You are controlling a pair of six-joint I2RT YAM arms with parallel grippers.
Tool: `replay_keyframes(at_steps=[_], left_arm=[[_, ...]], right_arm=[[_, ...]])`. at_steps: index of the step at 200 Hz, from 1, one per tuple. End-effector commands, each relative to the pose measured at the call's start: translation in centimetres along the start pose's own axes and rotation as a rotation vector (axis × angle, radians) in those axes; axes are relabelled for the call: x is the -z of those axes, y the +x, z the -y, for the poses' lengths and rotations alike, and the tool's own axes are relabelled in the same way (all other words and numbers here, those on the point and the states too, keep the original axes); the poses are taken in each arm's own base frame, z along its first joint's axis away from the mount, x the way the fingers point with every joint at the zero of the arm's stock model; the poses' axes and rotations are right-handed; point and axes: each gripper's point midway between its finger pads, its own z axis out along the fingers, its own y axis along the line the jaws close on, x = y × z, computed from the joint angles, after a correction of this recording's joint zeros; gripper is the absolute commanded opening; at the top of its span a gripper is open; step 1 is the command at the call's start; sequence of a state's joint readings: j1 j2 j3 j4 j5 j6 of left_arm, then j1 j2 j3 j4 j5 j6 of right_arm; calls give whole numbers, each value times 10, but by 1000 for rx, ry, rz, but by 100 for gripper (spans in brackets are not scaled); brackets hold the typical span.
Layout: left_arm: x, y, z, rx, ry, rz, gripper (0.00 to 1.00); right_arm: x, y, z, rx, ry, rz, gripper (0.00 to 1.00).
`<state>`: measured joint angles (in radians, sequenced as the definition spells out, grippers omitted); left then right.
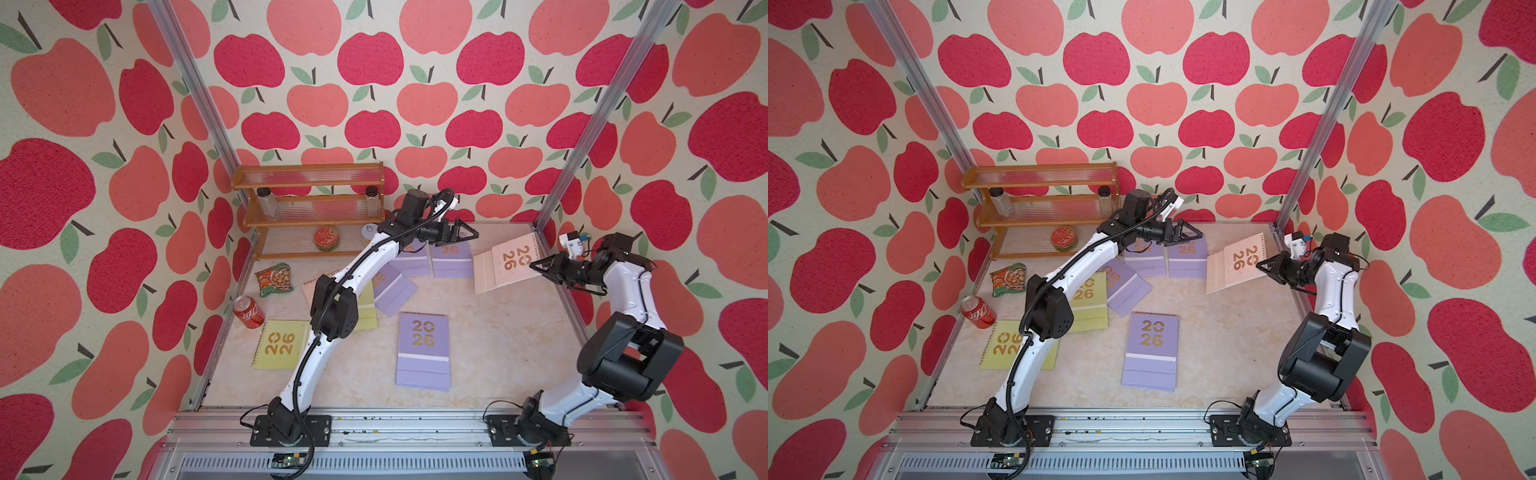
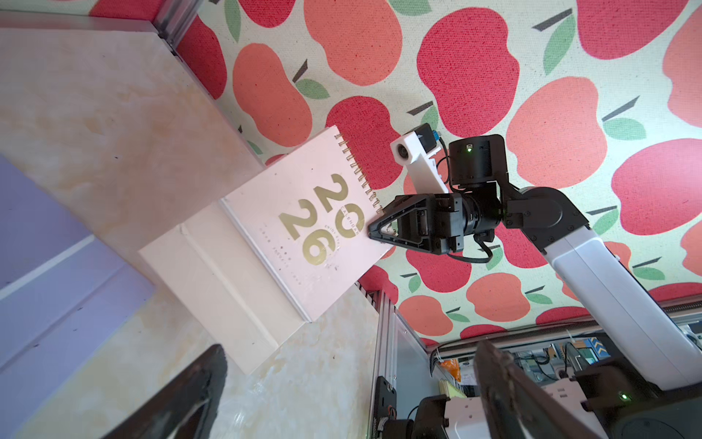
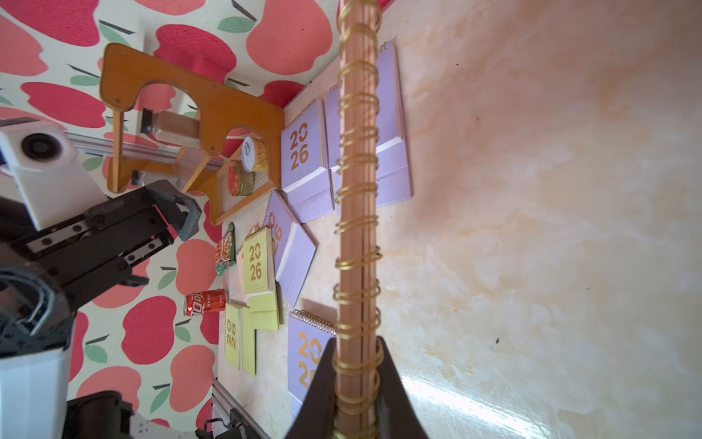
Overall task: Stack the calendars
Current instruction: Pick up the calendar at the center of the board, then place the calendar at the calendar.
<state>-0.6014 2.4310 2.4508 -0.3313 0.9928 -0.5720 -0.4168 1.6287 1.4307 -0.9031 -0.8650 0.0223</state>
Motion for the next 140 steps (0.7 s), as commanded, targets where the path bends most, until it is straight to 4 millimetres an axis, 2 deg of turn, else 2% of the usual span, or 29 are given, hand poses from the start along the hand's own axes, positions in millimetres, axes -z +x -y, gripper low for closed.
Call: replay_keyframes(at_steps=[1,29,75,103,140], left_arm=[[36,7,-9,-11,2,-72,99],[76,0,-10,-65,17,-69,99],[122,-9,9,-230,23,-47,99],[146,-10,24,-286,49,-39,99],[173,-6,43,-307,127,-34,99]], right_arm=[[7,3,-51,76,-210,-15,0],[-1,10,-83,130,-363,-50,0],[-18,31,-139,232,-550,-173,0],[-27,42,-163,278,-626,-229,0],[-43,67,-188,333,-698,-347,0]])
